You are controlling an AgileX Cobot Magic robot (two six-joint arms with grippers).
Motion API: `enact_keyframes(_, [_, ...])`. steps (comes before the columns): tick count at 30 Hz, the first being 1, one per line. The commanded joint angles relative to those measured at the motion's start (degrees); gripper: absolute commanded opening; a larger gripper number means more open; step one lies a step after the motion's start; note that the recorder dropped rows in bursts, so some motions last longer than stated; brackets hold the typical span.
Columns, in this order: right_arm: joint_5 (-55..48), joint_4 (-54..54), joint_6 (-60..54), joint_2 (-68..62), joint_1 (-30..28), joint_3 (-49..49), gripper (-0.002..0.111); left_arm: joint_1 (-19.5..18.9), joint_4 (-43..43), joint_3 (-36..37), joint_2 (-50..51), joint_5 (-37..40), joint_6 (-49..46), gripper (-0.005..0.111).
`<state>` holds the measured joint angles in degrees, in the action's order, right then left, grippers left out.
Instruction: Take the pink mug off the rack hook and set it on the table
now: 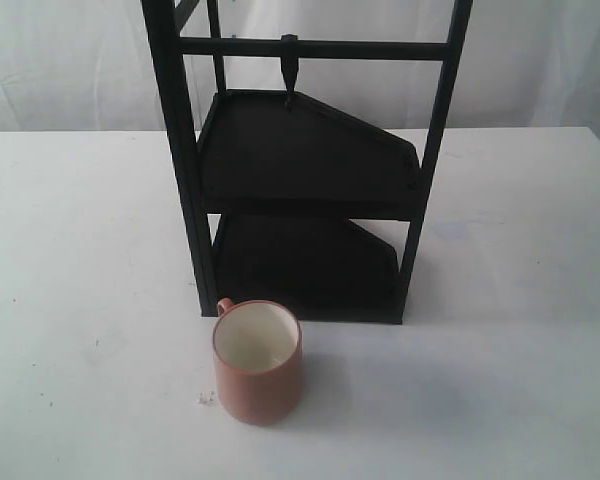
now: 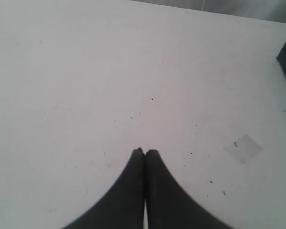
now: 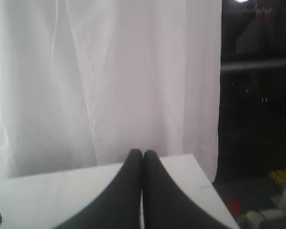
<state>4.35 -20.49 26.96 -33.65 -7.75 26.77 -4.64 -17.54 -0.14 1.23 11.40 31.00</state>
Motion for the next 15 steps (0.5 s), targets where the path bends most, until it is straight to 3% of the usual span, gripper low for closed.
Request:
enact_keyframes(1, [-0.89,0.07,0.30,7.80,-0.24,-0.19,0.000,0.39,-0.04,0.14,-0.51,0.20,0.03,0.000])
enact_keyframes(15, [-0.89,0.07,-0.12,16.18,-0.24,-0.19,0.000,0.39,-0.04,0.14,-0.51,0.20,0.03,0.000])
